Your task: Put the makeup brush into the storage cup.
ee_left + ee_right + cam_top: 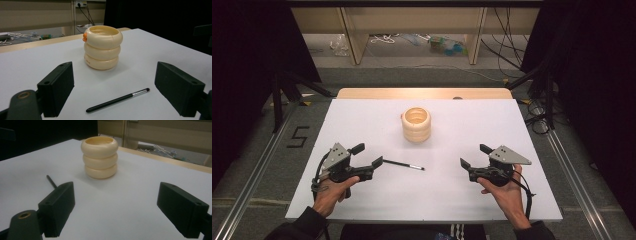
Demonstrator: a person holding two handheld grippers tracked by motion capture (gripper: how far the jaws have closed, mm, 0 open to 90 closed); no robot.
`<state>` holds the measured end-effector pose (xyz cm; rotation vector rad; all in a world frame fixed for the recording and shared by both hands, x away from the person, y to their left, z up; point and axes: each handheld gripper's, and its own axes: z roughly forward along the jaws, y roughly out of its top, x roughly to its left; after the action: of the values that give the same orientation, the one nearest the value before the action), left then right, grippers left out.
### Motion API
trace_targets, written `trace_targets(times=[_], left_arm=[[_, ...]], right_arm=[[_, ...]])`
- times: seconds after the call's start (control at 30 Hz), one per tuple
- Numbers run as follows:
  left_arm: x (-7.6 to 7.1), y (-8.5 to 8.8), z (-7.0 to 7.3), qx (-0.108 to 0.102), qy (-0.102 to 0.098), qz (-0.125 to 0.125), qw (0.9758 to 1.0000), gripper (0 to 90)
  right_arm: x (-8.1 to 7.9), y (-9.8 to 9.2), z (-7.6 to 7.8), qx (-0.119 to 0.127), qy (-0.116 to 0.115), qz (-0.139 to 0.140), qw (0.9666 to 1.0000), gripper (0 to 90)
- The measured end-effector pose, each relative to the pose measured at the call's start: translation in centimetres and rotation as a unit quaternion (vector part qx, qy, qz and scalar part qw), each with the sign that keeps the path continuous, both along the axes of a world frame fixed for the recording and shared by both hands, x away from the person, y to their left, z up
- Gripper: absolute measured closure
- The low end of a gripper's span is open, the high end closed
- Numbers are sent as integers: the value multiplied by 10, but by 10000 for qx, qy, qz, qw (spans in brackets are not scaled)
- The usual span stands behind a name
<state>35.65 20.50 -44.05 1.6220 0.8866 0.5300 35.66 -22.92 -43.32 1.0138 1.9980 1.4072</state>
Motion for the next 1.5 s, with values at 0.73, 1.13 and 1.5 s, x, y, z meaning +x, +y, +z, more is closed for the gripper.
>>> trace_targets(times=[0.73, 1.13, 1.5], left_arm=[[5, -7, 8, 204, 258, -465, 9984, 156], [25, -28, 19, 1067, 488, -1049, 9875, 157], [43, -55, 25, 2025, 702, -1706, 9618, 167]], right_arm=[[2, 3, -3, -26, 18, 94, 10000, 164], [6, 4, -5, 31, 139, 170, 9998, 171], [5, 5, -5, 6, 165, 225, 9996, 175]])
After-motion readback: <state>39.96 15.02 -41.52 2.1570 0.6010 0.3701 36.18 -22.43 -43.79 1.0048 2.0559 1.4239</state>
